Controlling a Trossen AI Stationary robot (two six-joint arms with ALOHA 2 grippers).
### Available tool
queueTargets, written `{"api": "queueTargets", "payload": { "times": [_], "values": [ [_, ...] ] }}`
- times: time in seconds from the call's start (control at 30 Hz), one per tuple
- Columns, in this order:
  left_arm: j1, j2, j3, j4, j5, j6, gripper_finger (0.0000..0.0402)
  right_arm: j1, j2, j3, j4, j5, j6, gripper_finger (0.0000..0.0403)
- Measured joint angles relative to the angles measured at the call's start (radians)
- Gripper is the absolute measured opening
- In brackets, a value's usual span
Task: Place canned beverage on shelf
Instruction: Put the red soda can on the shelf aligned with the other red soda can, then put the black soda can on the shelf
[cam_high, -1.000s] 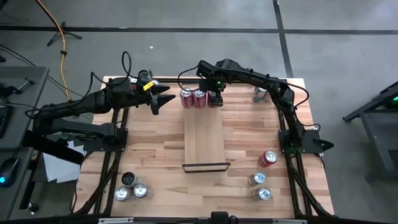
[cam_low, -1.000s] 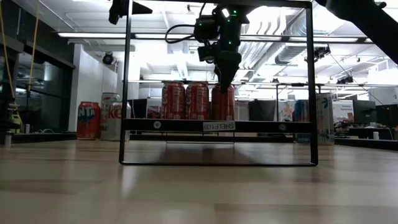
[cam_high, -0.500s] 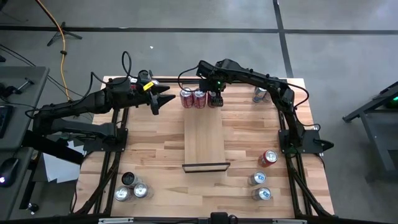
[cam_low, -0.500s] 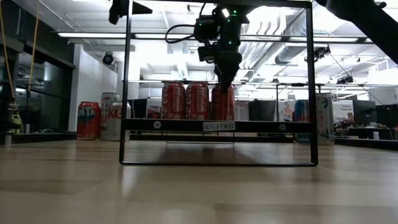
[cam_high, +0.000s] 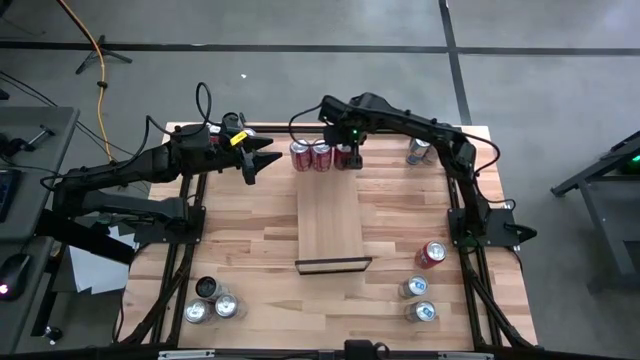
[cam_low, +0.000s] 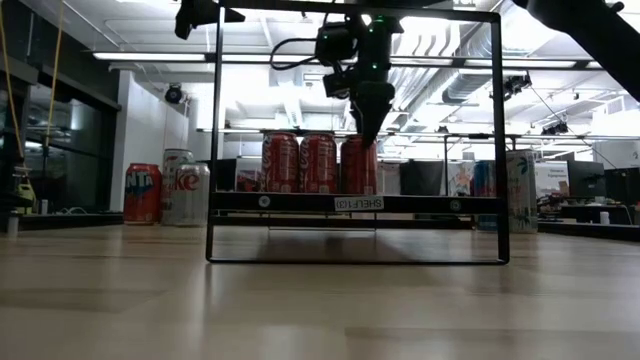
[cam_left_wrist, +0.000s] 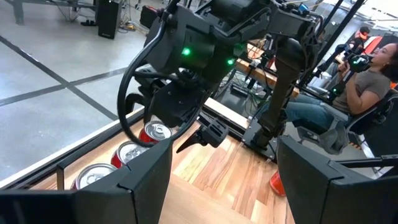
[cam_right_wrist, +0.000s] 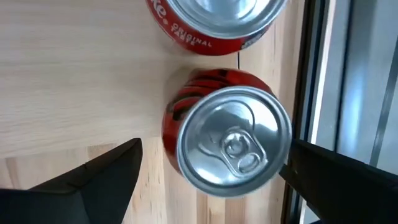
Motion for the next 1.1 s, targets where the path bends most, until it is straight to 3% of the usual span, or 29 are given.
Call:
{"api": "queueTargets", "payload": {
  "times": [0.27, 0.43, 0.73, 1.1],
  "values": [
    [0.000, 0.000, 0.000, 0.000, 0.000, 0.000, 0.0239, 0.000, -0.077, 0.000, -0.041, -0.011, 0.006, 0.0394],
    [0.000, 0.000, 0.000, -0.001, 0.000, 0.000, 0.0239, -0.003, -0.163, 0.000, -0.118, -0.027, 0.091, 0.0394],
    [0.000, 0.000, 0.000, -0.002, 0.000, 0.035, 0.0239, -0.049, -0.363, 0.000, -0.227, -0.392, 0.181, 0.0394],
    [0.000, 0.000, 0.000, -0.001, 0.000, 0.036, 0.0239, -0.050, -0.631, 0.000, -0.226, -0.420, 0.214, 0.0394]
  ]
}}
